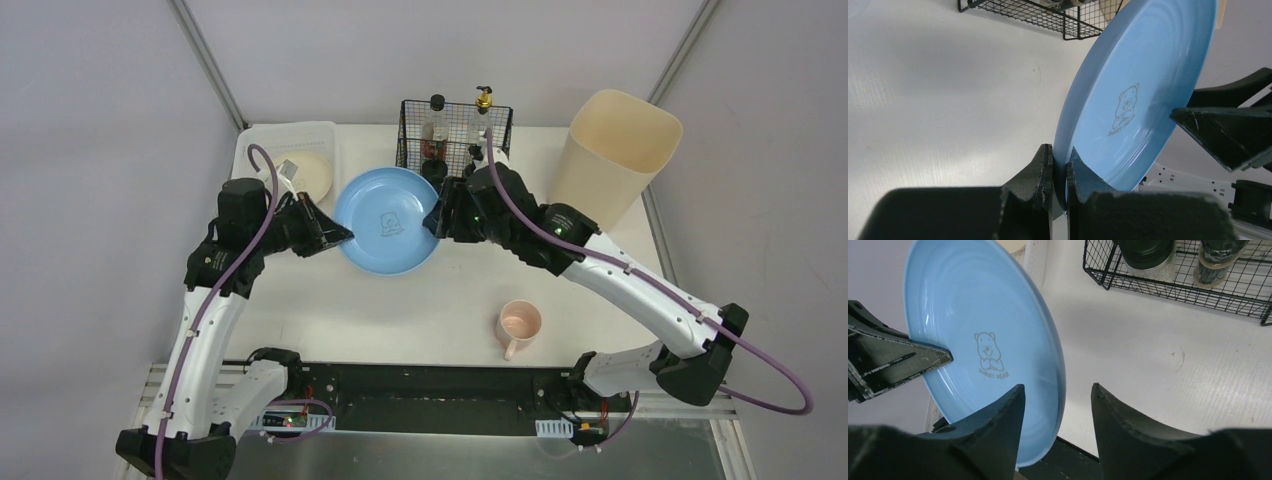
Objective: Clear the kitchen counter
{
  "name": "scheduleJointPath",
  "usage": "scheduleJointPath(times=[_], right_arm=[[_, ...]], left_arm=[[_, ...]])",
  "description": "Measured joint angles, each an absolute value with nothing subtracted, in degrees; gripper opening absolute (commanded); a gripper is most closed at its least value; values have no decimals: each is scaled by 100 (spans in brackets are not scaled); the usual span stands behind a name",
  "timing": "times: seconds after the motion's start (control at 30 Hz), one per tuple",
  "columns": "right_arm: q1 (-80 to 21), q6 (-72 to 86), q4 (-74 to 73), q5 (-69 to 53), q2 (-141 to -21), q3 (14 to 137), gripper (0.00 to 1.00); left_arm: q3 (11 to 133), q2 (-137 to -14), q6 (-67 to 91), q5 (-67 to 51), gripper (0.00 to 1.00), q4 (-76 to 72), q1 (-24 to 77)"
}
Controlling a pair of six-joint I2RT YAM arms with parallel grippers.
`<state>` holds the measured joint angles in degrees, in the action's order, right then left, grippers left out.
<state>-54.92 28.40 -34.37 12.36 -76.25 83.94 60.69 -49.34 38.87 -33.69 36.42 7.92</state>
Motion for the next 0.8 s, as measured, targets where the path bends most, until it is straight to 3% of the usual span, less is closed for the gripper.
scheduleJointPath(times=[0.13, 0.4, 0.8], right_arm=[[-5527, 2834, -3450, 1455, -7564, 8364, 65], [-5527, 2733, -3500, 2021, -6997, 7856, 68], [-5527, 2633, -3695, 2366, -6136, 7026, 69]], left_arm=[[6112, -5043, 3994, -3109, 0, 3632, 790], [6462, -5207, 4106, -2644, 0, 3629, 613], [6615, -5977, 4355, -2482, 0, 3343, -961]])
